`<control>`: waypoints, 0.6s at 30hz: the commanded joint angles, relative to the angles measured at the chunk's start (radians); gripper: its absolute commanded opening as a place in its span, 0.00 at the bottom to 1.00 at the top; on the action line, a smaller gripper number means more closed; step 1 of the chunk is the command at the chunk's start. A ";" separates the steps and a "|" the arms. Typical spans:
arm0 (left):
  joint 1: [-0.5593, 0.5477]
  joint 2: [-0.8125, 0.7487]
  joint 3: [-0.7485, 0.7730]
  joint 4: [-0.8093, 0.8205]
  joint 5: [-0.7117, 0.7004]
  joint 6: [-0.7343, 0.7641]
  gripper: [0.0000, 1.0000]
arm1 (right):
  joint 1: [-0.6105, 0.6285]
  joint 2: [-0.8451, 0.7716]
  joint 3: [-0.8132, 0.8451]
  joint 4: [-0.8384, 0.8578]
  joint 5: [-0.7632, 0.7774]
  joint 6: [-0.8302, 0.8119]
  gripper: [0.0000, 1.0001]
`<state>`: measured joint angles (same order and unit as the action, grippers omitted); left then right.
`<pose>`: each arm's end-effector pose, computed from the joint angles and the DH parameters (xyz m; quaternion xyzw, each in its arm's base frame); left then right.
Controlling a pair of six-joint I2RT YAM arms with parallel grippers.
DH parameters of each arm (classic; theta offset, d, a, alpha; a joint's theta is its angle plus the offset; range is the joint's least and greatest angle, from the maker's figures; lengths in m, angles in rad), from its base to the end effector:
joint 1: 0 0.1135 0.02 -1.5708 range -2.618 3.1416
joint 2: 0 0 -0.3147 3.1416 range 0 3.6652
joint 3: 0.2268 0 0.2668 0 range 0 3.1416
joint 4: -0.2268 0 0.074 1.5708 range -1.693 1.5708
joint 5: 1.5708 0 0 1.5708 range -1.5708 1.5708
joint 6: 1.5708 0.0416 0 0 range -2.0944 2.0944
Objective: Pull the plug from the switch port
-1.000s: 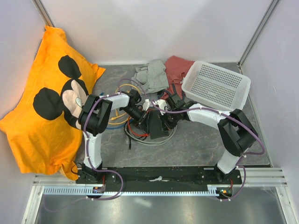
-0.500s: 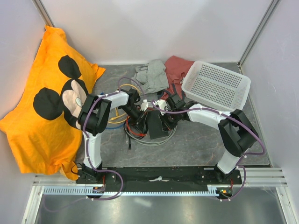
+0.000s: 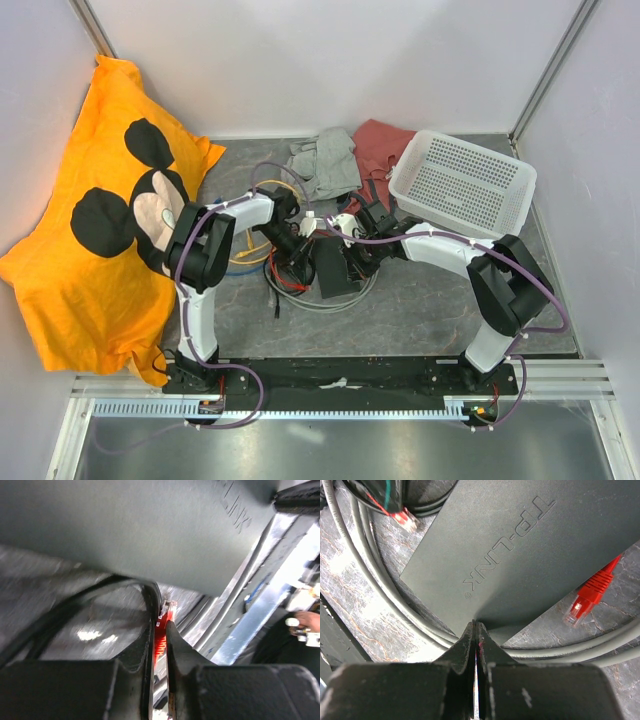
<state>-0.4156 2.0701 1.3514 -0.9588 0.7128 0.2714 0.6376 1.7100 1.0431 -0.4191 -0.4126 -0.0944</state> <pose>0.3500 -0.1842 0.1589 -0.2977 -0.8874 0.3439 0.0749 0.2772 0.2261 0.2123 -0.3860 0.8697 0.2546 0.1730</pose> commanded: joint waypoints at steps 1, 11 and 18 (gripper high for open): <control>0.015 -0.094 0.090 -0.044 -0.079 0.078 0.02 | 0.001 0.025 -0.032 -0.050 0.078 -0.036 0.00; 0.047 -0.150 0.503 -0.184 -0.137 0.104 0.02 | 0.002 0.026 -0.031 -0.049 0.081 -0.041 0.00; 0.138 -0.136 0.799 -0.228 -0.225 0.101 0.02 | 0.002 0.025 -0.026 -0.050 0.089 -0.044 0.00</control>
<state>-0.3405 1.9797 2.0167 -1.1358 0.5690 0.3374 0.6376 1.7103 1.0431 -0.4160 -0.4015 -0.1055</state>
